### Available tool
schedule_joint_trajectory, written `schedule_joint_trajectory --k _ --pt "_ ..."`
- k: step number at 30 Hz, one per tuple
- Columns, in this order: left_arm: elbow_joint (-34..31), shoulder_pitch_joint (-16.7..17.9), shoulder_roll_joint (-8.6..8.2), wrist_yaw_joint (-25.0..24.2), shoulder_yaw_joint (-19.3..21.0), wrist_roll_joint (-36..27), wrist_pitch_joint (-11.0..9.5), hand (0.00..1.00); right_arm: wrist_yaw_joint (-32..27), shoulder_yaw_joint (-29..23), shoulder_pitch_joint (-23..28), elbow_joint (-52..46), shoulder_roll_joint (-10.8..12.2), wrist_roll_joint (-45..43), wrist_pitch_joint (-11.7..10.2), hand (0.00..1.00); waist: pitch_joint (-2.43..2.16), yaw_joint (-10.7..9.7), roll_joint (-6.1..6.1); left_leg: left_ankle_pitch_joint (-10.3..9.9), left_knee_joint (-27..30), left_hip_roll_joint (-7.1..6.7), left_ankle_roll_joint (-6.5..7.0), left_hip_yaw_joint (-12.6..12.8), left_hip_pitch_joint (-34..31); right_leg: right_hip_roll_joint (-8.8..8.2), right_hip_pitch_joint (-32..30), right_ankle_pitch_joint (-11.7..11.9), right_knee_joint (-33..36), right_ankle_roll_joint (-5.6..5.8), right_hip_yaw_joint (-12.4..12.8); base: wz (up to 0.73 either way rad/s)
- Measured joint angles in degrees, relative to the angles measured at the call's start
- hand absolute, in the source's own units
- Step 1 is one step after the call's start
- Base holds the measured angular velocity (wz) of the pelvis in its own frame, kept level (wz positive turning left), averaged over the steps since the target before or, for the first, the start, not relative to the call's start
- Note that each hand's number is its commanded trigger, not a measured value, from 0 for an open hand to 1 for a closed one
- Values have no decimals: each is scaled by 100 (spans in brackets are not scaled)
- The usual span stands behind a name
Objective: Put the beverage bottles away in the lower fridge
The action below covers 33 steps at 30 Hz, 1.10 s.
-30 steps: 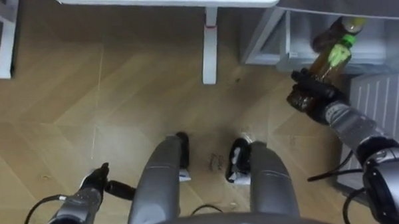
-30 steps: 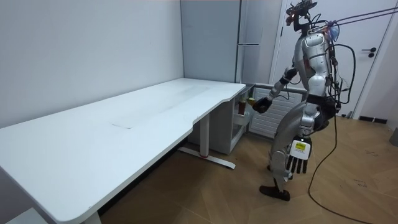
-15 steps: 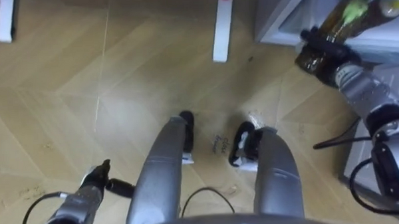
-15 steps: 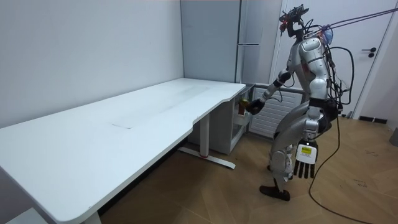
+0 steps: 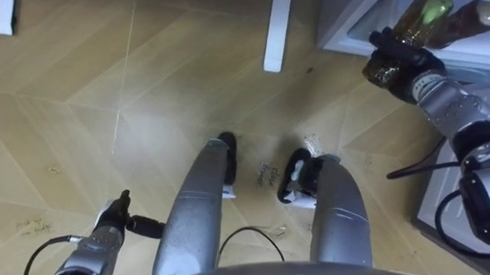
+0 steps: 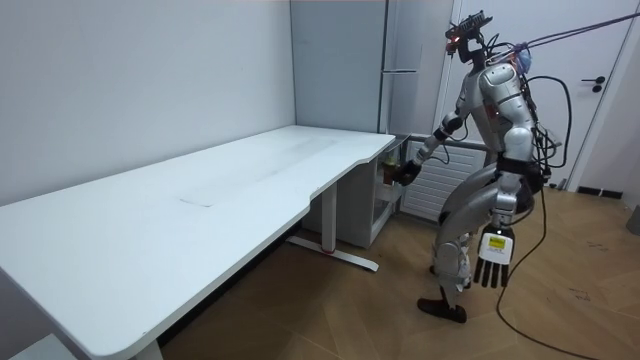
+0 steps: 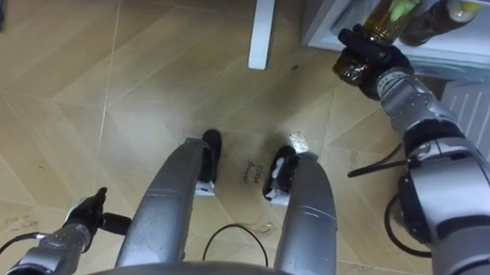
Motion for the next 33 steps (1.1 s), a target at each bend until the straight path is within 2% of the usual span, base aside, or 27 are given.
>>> schedule_joint_trajectory --k 6,13,18,23,26,33 --pt "-454 343 193 200 1 -101 3 0 -412 -2 -59 -125 -12 996 51 100 -3 16 6 8 -5 4 -6 1 -12 -5 -15 1 -4 -2 -14 0" --pt "-463 435 321 340 -73 -227 95 0 -671 -31 -227 -99 -69 1771 52 100 -7 -16 16 3 -12 10 -1 54 -13 -52 -32 -1 -7 8 -24 -1" --pt "-695 483 351 474 -117 -316 148 0 -792 -258 -229 -110 -261 2038 45 100 -17 -8 39 -7 -19 11 33 101 -37 -66 -74 10 -21 30 3 -2" --pt "-765 486 353 590 -118 -814 154 0 -834 -262 -247 -101 -582 2412 -10 100 -70 16 160 -11 -27 13 87 190 -37 -25 -137 35 -20 39 132 -7" --pt "-823 486 361 716 -114 -914 163 0 -967 -357 -310 -17 -723 2424 -52 100 -69 3 217 -16 -34 19 98 246 -35 -7 -178 26 3 53 207 -6" --pt "-888 488 362 958 -117 -908 136 0 -1311 -587 -327 291 -841 2829 -115 100 -64 -81 212 -98 33 32 93 311 -36 40 -231 -44 97 84 322 -2"
